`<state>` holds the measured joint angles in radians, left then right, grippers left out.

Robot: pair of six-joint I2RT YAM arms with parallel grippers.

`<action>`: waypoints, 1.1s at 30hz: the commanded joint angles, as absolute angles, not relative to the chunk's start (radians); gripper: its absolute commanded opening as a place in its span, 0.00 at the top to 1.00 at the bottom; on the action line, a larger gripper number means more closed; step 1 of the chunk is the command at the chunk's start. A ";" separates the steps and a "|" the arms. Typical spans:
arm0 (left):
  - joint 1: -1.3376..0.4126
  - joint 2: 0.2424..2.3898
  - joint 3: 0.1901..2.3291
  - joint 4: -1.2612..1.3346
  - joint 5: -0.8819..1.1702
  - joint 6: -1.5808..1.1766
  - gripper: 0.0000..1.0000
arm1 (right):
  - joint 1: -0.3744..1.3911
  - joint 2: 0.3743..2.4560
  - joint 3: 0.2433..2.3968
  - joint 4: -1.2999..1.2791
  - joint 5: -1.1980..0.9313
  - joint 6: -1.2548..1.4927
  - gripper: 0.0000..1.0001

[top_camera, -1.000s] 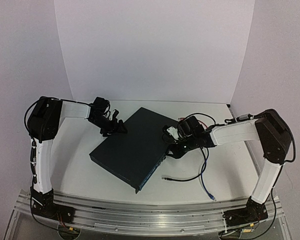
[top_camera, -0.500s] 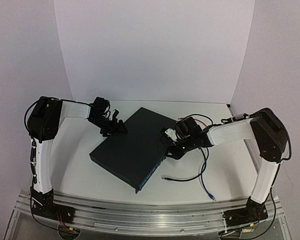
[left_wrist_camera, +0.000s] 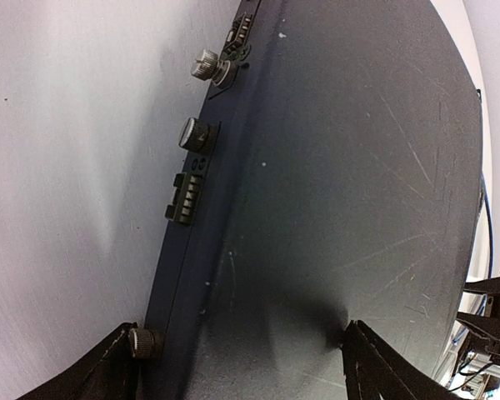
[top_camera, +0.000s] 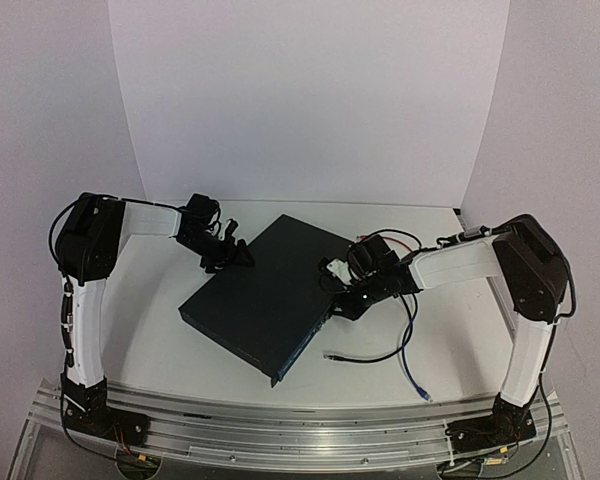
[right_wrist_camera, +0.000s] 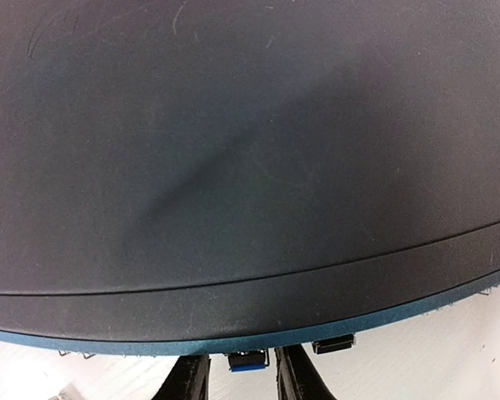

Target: Pull the plug from the switch port

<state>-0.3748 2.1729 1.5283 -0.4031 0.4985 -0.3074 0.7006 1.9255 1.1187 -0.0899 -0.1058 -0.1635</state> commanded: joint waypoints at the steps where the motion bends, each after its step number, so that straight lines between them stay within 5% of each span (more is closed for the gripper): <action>1: -0.387 2.225 1.544 -0.465 0.466 -0.282 0.18 | 0.698 1.938 1.164 -0.057 -0.086 -0.195 0.79; 8: -0.387 2.232 1.548 -0.463 0.463 -0.286 0.18 | 0.698 1.932 1.150 -0.020 -0.069 -0.216 1.00; 33: -0.387 2.297 1.595 -0.524 0.361 -0.304 0.19 | 0.698 1.810 0.936 -0.128 0.015 -0.316 1.00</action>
